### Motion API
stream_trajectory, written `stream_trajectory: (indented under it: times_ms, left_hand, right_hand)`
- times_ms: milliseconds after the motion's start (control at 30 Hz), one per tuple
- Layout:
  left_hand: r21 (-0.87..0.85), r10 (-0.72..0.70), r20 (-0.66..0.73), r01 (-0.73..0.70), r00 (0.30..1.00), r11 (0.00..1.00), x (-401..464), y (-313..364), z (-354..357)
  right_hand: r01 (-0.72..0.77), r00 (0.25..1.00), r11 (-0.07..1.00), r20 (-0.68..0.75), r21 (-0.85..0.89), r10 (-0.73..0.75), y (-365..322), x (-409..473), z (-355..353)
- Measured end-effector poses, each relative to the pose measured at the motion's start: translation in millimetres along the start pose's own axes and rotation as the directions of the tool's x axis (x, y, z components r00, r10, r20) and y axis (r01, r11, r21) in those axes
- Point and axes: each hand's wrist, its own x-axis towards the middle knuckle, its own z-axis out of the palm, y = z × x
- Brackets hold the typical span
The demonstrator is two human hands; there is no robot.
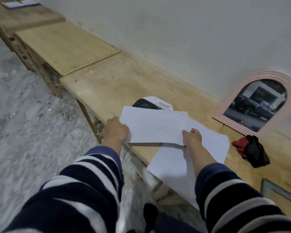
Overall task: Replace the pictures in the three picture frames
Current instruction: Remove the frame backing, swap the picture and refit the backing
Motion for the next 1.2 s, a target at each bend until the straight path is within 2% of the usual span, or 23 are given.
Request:
stream_trajectory:
  times_ms: [100,233,333,500,600,767,867,1033,1133,1200]
  left_hand:
    - [0.167,0.022,0.015,-0.025,1.000,0.986,16.6,12.0,7.2]
    - [0.311,0.138,0.099,-0.162,0.985,0.937,29.4,27.5,26.0]
    - [0.330,0.185,0.160,-0.229,0.970,0.916,34.5,35.7,42.7]
    - [0.340,0.140,0.231,-0.214,0.963,0.916,44.7,44.3,52.6]
    - [0.357,0.147,0.204,-0.213,0.968,0.910,44.8,44.2,51.1]
    - [0.374,0.146,0.220,-0.222,0.964,0.901,45.8,47.4,53.0]
    - [0.353,0.136,0.212,-0.205,0.968,0.913,45.2,47.1,56.7]
    - [0.310,0.295,0.097,-0.310,0.951,0.899,8.4,54.9,63.7]
    - [0.281,0.382,0.130,-0.404,0.915,0.871,-21.6,63.1,76.7]
    - [0.247,0.414,0.213,-0.459,0.885,0.854,-37.7,65.0,85.8]
  right_hand:
    - [-0.024,1.000,0.999,0.007,0.033,0.024,-13.8,16.2,24.0]
    - [-0.042,0.998,0.996,0.046,0.077,0.038,-27.0,30.3,56.1]
    - [-0.015,0.998,0.997,0.061,0.073,0.011,-27.5,34.9,71.9]
    - [0.049,0.995,0.999,0.083,0.002,-0.049,-31.1,42.1,78.1]
    - [0.082,0.994,0.996,0.078,-0.030,-0.080,-35.8,44.5,73.8]
    - [0.174,0.985,0.975,0.014,-0.141,-0.174,-40.1,44.3,45.6]
    - [0.192,0.976,0.969,-0.071,-0.155,-0.204,-34.5,37.1,23.2]
    - [0.212,0.960,0.939,-0.124,-0.271,-0.253,-14.9,24.0,-16.6]
    - [0.133,0.952,0.901,-0.199,-0.413,-0.232,-1.3,11.3,-45.4]
    - [-0.010,0.937,0.854,-0.302,-0.520,-0.173,7.6,-3.3,-61.9]
